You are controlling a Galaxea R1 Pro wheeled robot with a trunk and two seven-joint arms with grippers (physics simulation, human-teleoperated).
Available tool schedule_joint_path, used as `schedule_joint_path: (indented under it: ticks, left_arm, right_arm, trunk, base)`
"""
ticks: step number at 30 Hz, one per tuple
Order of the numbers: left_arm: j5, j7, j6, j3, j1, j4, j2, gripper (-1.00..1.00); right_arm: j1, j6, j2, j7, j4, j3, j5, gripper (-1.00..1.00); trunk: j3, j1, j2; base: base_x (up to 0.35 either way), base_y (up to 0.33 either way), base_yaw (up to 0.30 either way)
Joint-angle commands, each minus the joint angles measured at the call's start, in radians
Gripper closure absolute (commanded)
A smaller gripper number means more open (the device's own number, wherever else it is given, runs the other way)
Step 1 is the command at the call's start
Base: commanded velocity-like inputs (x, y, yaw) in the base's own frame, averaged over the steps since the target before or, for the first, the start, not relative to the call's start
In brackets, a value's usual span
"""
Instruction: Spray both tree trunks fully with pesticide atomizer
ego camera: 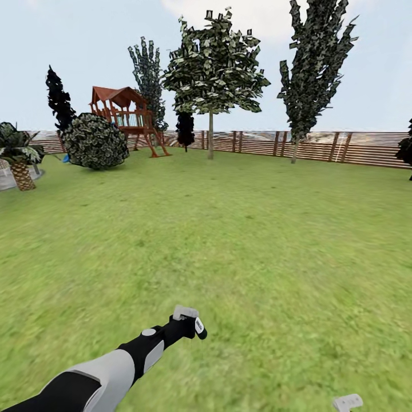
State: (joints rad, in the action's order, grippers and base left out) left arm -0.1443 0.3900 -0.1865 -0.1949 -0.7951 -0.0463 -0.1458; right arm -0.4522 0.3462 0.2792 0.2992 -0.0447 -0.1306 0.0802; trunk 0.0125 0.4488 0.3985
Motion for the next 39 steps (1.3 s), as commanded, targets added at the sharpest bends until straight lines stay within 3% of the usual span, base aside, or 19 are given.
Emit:
schedule_joint_path:
  ticks: [1,26,29,36,38,39]
  left_arm:
    - [-0.011,0.002,-0.004,-0.008,-0.001,0.002,0.000,1.00]
    - [-0.011,0.002,-0.004,-0.008,-0.001,0.001,0.000,1.00]
    - [-0.011,0.003,-0.004,-0.008,-0.001,0.001,0.000,1.00]
    - [-0.011,0.003,-0.004,-0.008,-0.001,0.001,0.000,1.00]
    - [-0.011,0.003,-0.004,-0.008,-0.001,0.001,0.000,1.00]
    - [-0.011,0.003,-0.004,-0.008,-0.001,0.002,0.000,1.00]
  right_arm:
    - [-0.002,0.007,0.000,0.005,-0.004,-0.007,0.009,-1.00]
    - [-0.002,0.008,-0.011,0.003,-0.004,-0.007,0.006,-1.00]
    - [-0.002,0.009,-0.017,-0.045,-0.004,-0.008,0.005,-1.00]
    - [-0.001,0.004,-0.030,-0.072,-0.008,-0.008,0.005,-1.00]
    - [0.023,0.003,-0.032,-0.073,-0.009,-0.008,0.005,-1.00]
    - [0.063,0.003,-0.033,-0.073,-0.010,-0.008,0.004,-1.00]
  trunk:
    - [0.001,0.001,0.002]
    - [0.001,0.001,0.002]
    - [0.001,0.001,0.002]
    - [0.001,0.001,0.002]
    - [0.001,0.001,0.002]
    - [0.001,0.001,0.002]
  base:
    - [0.350,0.000,0.000]
    - [0.350,0.000,0.000]
    - [0.350,0.000,0.000]
    - [0.350,0.000,0.000]
    - [0.350,0.000,0.000]
    - [0.350,0.000,0.000]
